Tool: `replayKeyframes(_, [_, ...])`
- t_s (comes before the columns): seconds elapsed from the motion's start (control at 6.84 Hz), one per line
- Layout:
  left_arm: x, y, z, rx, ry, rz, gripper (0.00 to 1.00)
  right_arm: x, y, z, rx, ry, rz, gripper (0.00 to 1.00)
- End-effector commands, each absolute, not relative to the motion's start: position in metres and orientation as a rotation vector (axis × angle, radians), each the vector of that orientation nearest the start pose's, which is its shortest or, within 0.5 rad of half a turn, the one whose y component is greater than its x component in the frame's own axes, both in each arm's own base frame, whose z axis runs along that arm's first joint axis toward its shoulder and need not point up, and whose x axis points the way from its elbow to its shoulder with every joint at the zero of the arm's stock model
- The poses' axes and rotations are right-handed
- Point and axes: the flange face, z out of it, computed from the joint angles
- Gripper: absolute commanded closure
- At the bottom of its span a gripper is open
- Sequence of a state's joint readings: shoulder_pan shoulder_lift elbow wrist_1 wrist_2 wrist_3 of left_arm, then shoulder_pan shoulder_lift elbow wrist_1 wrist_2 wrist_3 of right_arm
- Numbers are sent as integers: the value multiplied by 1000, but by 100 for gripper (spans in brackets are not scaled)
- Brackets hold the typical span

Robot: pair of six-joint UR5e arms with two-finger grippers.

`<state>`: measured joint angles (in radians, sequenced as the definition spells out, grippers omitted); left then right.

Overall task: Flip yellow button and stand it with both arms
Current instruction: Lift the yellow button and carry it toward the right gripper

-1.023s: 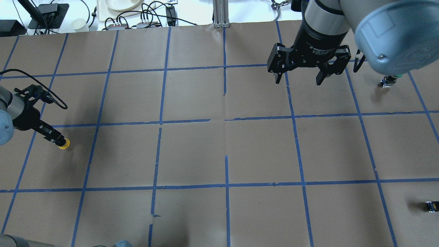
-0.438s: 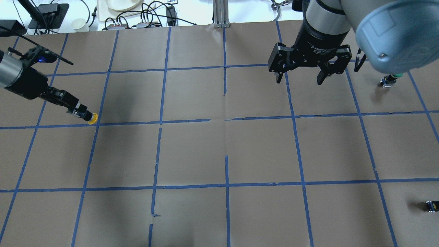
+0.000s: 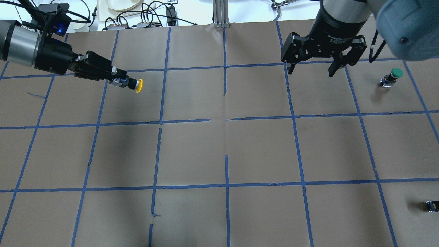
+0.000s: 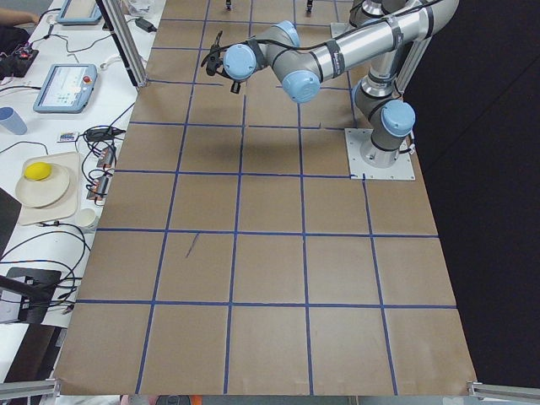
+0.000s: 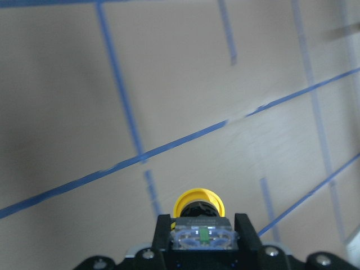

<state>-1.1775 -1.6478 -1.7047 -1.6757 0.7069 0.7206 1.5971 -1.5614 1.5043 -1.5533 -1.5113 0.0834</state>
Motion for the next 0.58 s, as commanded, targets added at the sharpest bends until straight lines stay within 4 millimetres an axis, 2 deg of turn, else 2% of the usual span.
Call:
replayKeyframes(0.0, [-87, -525, 447, -46, -1923, 233, 97, 98, -505, 540, -45, 3042, -42, 0])
replayKeyframes(0.15, [-128, -520, 470, -14, -1822, 189, 97, 75, -512, 542, -87, 2944, -74, 0])
replayKeyframes(0.44, [-179, -512, 492, 17, -1534, 174, 98, 24, -519, 533, -100, 2691, -120, 0])
